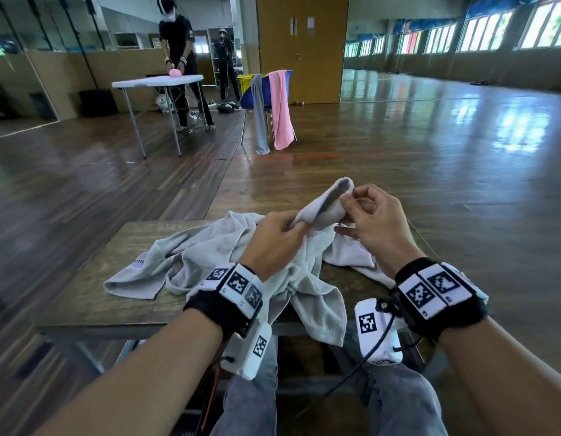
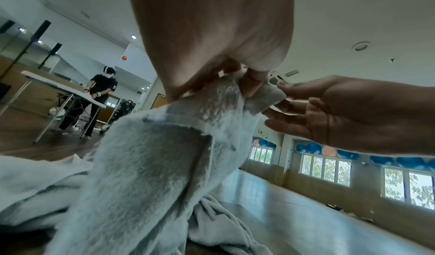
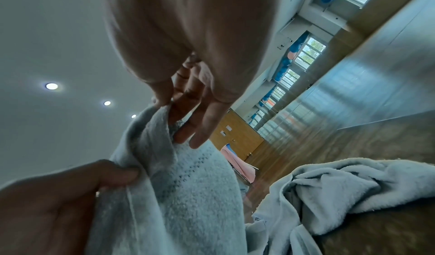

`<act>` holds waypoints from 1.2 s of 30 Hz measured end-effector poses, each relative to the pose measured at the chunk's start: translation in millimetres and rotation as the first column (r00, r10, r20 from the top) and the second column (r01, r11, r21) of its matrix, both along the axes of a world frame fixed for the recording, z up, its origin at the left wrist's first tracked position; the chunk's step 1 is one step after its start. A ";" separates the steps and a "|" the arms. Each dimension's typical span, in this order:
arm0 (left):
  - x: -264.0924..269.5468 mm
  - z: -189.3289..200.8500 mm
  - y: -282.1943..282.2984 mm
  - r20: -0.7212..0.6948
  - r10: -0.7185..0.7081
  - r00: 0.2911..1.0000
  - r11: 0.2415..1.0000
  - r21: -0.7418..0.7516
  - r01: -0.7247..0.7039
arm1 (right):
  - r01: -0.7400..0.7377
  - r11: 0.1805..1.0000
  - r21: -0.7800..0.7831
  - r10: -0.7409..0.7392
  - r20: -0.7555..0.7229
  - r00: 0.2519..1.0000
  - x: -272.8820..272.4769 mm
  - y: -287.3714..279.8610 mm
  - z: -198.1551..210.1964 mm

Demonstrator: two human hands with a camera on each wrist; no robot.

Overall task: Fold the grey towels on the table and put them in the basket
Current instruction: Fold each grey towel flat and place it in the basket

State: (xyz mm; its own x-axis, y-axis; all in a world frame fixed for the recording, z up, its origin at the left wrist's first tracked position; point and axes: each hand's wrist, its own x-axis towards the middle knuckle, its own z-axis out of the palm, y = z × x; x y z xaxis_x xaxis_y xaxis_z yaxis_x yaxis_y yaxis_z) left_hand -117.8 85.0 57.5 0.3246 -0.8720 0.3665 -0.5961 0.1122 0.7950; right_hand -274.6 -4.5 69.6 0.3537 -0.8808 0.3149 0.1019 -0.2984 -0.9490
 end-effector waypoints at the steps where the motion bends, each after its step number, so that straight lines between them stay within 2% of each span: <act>1: 2.2 2.6 -1.6 0.025 0.014 1.000 1.000 0.000 -0.014 | 0.033 0.999 -0.024 -0.033 -0.022 0.999 -2.3 -2.8 -1.9; 3: 10.3 7.2 -4.2 0.034 0.088 0.996 0.995 -0.040 -0.086 | 0.142 0.986 -0.083 -0.147 -0.056 0.988 -5.7 -9.9 -4.7; 6: 27.2 12.6 -6.4 -0.076 0.172 0.982 0.982 -0.070 -0.177 | 0.244 0.966 -0.082 -0.249 -0.050 0.967 -12.0 -19.5 -6.9; 9: 36.2 13.8 -10.1 0.048 0.233 0.971 0.972 0.033 -0.235 | 0.181 0.981 -0.075 -0.189 -0.116 0.975 -16.1 -21.2 -7.2; 11: 31.0 11.4 -8.9 0.117 0.218 0.969 0.970 0.082 -0.228 | 0.135 0.989 -0.063 -0.143 -0.130 0.981 -14.3 -16.2 -5.3; 14: 9.9 1.7 -5.7 0.179 -0.010 0.984 0.996 0.086 -0.005 | 0.031 0.991 -0.128 -0.056 -0.192 0.980 -4.6 0.0 0.9; 16: -3.3 -4.6 -4.7 0.230 -0.082 0.970 0.995 0.068 0.069 | -0.064 0.976 -0.207 0.010 -0.250 0.968 3.5 11.9 3.3; 19: -3.8 -9.0 -3.6 0.104 -0.020 0.994 1.000 -0.013 0.022 | -0.117 0.958 -0.263 0.042 -0.273 0.961 7.1 23.6 6.2; 22: 12.6 -12.0 2.7 0.011 0.088 0.996 0.995 0.035 -0.089 | -0.086 0.965 -0.248 0.031 -0.219 0.975 -2.0 22.9 11.5; 24: 27.0 -11.7 11.2 0.016 0.129 0.992 0.990 0.057 -0.130 | -0.067 0.970 -0.234 0.019 -0.199 0.980 -11.3 18.8 14.1; 26: 42.4 -9.0 18.3 0.133 0.191 0.973 0.980 0.026 -0.196 | -0.073 0.967 -0.244 0.007 -0.259 0.966 -21.1 12.5 14.6; 29: 60.9 -6.5 21.2 0.281 0.318 0.905 0.948 -0.068 -0.312 | -0.129 0.964 -0.233 0.011 -0.448 0.894 -32.9 -2.8 10.2; 32: 71.1 -14.8 12.3 0.367 0.384 0.847 0.920 -0.079 -0.383 | -0.078 0.949 -0.305 -0.132 -0.612 0.780 -38.8 -18.3 -6.2; 34: 75.1 -28.9 5.1 0.418 0.318 0.851 0.926 0.056 -0.374 | -0.046 0.954 -0.297 -0.179 -0.685 0.706 -40.7 -27.0 -29.8; 36: 76.7 -48.4 1.1 0.402 0.175 0.899 0.914 0.274 -0.300 | -0.071 0.971 -0.229 -0.130 -0.752 0.646 -40.1 -30.4 -58.0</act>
State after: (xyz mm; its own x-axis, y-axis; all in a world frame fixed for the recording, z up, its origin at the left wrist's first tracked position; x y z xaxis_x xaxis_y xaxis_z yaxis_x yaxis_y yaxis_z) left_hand -41.1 86.1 9.1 0.4366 -0.8743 0.2122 -0.8233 -0.2932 0.4861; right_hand -314.6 -34.9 11.6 0.5307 -0.8375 0.1306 -0.6339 -0.4944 -0.5947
